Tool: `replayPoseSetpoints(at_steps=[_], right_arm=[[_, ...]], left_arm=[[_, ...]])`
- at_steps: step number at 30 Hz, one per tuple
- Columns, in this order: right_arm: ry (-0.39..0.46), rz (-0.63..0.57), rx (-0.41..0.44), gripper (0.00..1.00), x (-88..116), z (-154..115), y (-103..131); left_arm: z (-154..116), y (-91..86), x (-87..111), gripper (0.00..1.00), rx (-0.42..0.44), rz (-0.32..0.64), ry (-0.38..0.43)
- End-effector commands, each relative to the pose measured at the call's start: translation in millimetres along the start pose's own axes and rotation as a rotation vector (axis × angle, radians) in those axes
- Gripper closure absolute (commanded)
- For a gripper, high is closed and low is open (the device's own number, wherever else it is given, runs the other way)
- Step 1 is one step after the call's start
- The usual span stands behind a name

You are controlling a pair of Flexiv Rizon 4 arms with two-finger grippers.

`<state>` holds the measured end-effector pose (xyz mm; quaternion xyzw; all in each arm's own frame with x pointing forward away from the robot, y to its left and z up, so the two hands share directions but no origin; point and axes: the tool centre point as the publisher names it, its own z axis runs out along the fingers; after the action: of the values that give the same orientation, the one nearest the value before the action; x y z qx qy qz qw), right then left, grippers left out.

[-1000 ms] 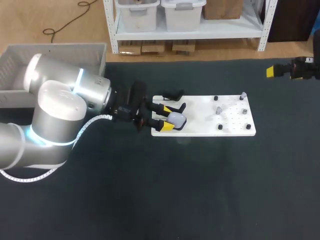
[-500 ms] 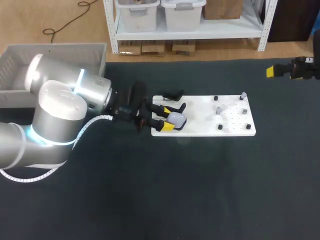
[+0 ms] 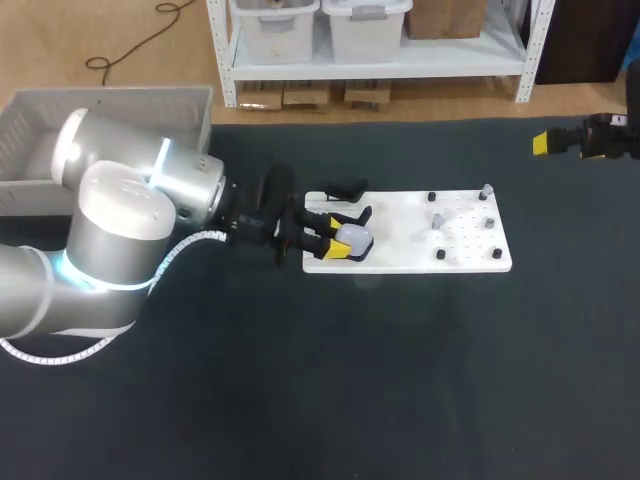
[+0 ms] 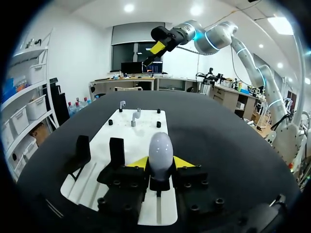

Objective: Pick up each earbud case from the left stands, insert the matching earbuds, close the lid, and place the case in the box.

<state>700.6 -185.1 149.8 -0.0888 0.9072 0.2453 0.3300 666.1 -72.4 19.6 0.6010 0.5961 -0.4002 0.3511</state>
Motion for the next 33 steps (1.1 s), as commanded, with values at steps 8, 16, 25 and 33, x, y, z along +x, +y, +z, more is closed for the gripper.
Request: replayPoseSetpoints(at_steps=[8,16,25,33], right_arm=[[0.000,-0.001,-0.001,0.00,0.0,-0.3,-0.3],[0.000,-0.001,-0.001,0.00,0.0,-0.3,-0.3],[0.000,-0.001,-0.001,0.00,0.0,-0.3,-0.3],[0.000,-0.001,-0.001,0.00,0.0,-0.3,-0.3]], left_arm=[[-53.9,-10.3,-47.9,1.00,-0.045,0.013,-0.153],[-71.7,-23.3,-80.0,1.00,-0.037,0.049,-0.247],[-74.9,-25.6,-86.3,1.00,-0.045,0.049,-0.260],[-74.9,-25.6,-86.3,1.00,-0.045,0.049,-0.260]])
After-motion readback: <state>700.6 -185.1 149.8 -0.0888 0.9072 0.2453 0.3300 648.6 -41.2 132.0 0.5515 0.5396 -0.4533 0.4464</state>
